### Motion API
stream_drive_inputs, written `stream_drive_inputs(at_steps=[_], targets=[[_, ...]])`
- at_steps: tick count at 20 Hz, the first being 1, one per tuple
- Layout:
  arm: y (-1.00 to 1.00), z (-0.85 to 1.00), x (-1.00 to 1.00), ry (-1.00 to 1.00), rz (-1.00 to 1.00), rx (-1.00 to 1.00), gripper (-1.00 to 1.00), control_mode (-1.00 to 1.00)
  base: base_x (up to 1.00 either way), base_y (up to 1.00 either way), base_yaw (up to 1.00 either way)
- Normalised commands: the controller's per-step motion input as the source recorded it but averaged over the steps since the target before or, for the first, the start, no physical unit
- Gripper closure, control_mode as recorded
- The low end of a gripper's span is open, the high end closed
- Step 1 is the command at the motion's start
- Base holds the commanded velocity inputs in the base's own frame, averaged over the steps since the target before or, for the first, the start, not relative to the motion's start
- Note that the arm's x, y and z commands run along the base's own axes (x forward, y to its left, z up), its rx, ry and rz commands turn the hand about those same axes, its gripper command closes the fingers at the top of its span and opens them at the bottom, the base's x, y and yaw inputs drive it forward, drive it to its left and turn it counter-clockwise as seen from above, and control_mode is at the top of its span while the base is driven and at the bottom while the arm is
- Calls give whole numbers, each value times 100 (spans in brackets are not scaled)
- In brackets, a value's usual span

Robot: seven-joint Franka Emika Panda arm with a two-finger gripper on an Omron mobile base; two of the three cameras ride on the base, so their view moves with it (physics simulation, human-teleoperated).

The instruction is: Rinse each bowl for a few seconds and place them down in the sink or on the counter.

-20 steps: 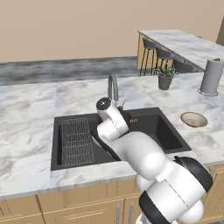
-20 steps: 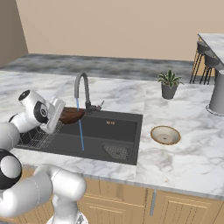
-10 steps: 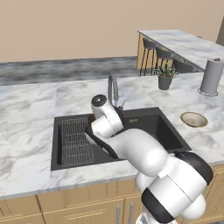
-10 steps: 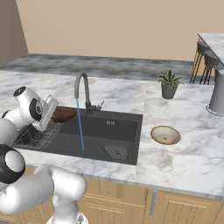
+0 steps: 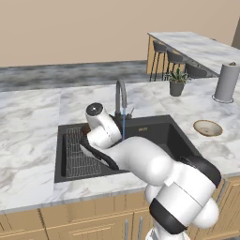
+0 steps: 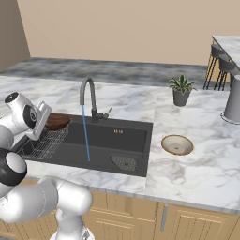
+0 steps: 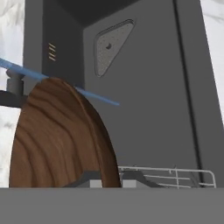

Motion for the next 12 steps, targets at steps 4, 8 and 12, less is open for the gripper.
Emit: stream_drive_inputs(at_steps=[4,8,12], targets=[[52,-9,0,0,0,0,100,-100,0,0,0],[43,-16,0,0,0,0,100,-100,0,0,0],[31,-26,0,1,0,0,100,-100,0,0,0]])
